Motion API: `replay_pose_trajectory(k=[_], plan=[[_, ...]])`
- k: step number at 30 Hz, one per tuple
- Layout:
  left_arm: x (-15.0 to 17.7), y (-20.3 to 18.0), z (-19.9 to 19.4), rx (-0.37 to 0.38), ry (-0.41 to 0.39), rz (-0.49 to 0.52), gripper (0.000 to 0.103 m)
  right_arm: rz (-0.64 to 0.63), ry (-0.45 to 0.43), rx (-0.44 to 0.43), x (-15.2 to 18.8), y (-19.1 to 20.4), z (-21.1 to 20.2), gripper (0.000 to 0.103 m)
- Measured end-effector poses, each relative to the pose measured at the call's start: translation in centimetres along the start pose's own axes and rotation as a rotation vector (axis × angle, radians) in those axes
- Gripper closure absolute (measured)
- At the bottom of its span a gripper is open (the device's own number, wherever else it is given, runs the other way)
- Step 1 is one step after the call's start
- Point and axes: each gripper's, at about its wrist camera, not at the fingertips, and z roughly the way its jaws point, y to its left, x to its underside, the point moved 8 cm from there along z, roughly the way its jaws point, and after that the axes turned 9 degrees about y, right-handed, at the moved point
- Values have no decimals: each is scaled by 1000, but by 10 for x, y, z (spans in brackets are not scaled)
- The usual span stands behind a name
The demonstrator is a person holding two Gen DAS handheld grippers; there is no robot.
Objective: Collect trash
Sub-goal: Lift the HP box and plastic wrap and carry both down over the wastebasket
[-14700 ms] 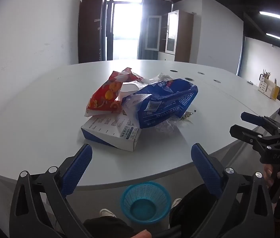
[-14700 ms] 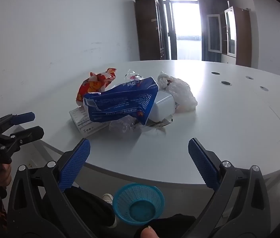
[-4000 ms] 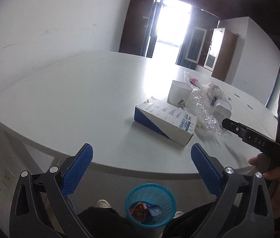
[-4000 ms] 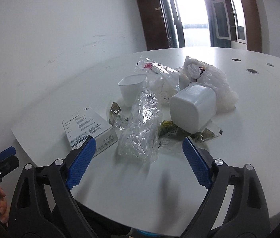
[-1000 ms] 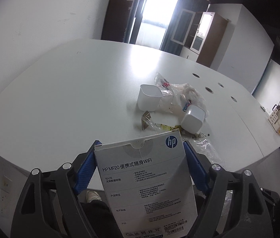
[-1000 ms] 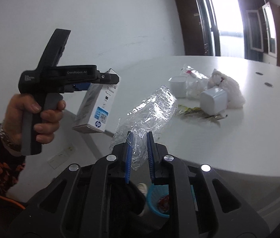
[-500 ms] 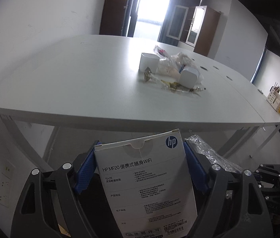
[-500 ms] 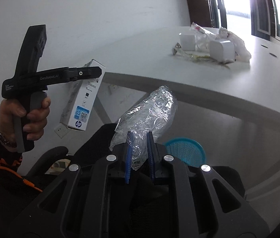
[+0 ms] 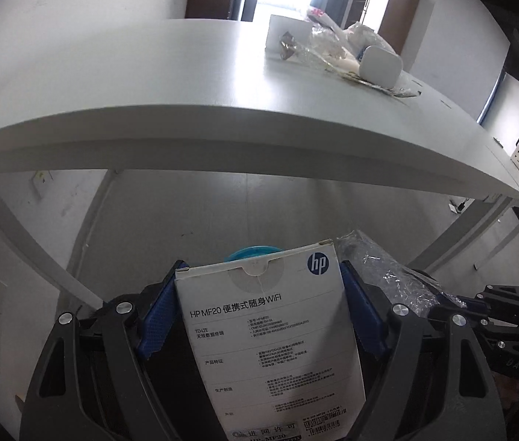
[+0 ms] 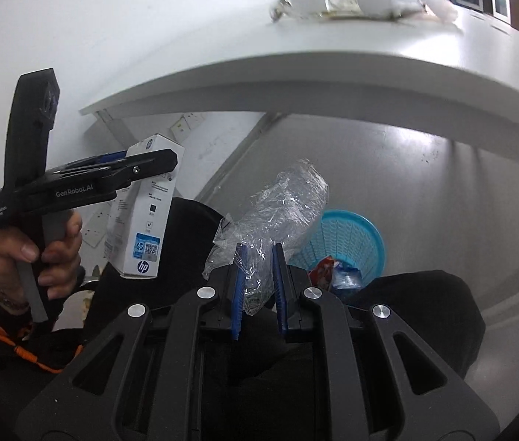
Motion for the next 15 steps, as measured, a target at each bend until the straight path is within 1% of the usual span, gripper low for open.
replay_pose_trajectory(k=[7,12,15], plan=[[3,4,44,0,39,1,23,66,70,38,2,-28,45,90],[-1,10,76,-37,48,-2,23,86,115,56,-2,-43,74,90],[-5,11,97,-42,51,1,23,95,142,50,-4,-47,88,90]])
